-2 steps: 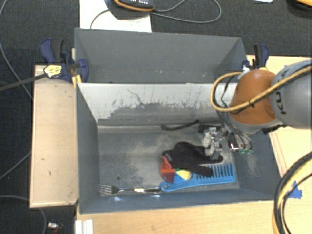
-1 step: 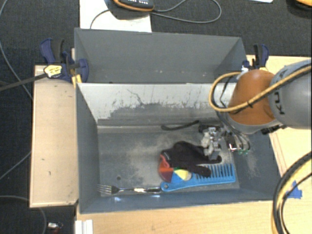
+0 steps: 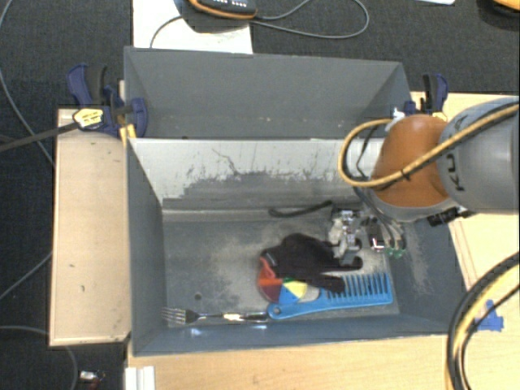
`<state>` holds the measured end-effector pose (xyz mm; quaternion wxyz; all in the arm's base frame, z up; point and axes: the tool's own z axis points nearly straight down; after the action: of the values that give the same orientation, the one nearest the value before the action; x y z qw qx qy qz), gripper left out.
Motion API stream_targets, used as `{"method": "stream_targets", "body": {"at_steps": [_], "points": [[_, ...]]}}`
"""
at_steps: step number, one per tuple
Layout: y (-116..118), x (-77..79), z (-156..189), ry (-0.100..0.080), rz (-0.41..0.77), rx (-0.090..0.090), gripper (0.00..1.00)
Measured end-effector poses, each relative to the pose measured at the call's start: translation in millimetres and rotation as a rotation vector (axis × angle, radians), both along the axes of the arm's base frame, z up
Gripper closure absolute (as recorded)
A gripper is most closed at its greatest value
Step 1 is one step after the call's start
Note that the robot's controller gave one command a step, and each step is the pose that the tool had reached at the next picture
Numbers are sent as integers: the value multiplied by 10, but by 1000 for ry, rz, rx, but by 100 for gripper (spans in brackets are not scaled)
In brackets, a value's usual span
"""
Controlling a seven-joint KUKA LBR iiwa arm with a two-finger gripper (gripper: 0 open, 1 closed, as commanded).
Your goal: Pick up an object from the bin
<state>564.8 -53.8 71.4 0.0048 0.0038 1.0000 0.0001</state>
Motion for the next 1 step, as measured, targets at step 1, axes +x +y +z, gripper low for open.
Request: {"method": "stream_targets", "body": {"at_steps": [1], "points": [[-17,0,-2,0,30,0,100]]}}
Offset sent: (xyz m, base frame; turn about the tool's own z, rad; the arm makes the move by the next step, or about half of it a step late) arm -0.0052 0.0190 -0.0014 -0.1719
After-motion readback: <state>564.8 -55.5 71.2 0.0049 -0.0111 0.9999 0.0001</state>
